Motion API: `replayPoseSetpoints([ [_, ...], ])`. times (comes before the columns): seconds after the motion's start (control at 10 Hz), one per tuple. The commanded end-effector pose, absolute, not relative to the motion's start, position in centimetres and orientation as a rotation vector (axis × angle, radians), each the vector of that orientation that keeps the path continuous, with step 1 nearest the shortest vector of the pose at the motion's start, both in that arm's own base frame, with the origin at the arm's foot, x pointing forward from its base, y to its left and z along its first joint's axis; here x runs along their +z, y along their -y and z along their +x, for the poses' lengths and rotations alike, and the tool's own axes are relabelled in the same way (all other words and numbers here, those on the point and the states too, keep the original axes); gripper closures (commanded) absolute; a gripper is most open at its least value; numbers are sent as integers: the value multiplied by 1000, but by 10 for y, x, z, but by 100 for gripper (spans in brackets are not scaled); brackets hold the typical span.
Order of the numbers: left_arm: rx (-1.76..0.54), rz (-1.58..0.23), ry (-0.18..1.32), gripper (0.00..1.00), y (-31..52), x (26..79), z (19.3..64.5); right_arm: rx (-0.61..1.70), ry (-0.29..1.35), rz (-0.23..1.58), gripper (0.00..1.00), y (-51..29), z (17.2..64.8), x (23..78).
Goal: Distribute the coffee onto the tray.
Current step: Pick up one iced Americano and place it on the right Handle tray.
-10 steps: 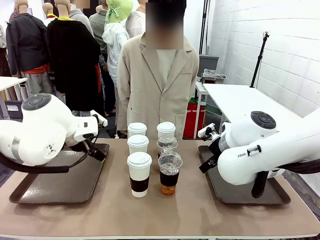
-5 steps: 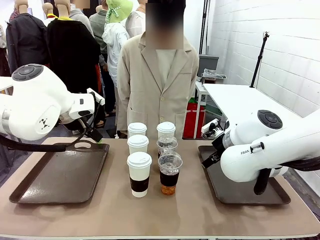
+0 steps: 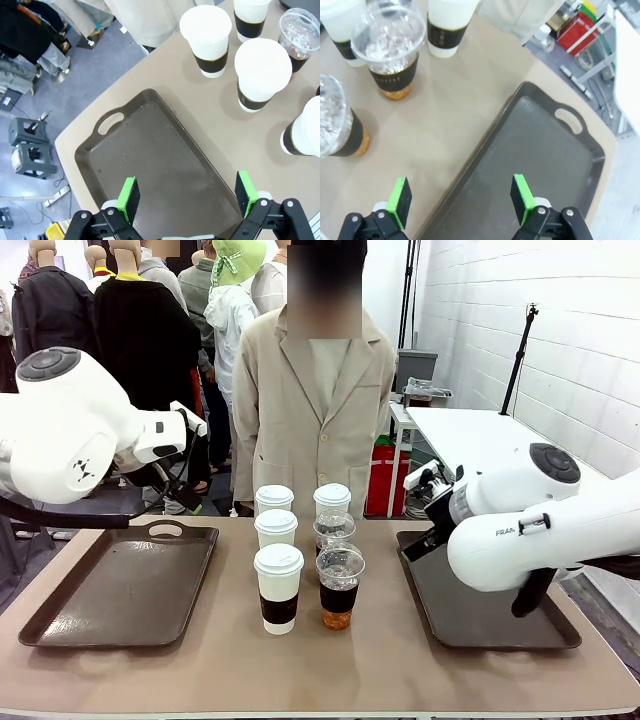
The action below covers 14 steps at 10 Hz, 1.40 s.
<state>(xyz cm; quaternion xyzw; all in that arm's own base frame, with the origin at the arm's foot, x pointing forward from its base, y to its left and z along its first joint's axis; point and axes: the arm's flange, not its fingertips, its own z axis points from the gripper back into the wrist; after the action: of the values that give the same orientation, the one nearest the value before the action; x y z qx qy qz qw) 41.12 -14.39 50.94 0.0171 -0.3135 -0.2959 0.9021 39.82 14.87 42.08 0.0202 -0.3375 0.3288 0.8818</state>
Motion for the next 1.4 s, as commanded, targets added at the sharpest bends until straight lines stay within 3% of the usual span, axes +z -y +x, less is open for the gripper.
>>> replayPoseSetpoints([
  [0.0, -624, 74, 640, 0, 145, 519, 414, 719, 714, 35, 0, -144, 398, 445],
  [0.6, -612, 71, 647, 0, 141, 519, 417, 754, 770, 34, 0, -151, 389, 509],
  [1.3, -763, -197, 873, 0, 84, 531, 408, 747, 838, 351, 0, -79, 385, 499],
])
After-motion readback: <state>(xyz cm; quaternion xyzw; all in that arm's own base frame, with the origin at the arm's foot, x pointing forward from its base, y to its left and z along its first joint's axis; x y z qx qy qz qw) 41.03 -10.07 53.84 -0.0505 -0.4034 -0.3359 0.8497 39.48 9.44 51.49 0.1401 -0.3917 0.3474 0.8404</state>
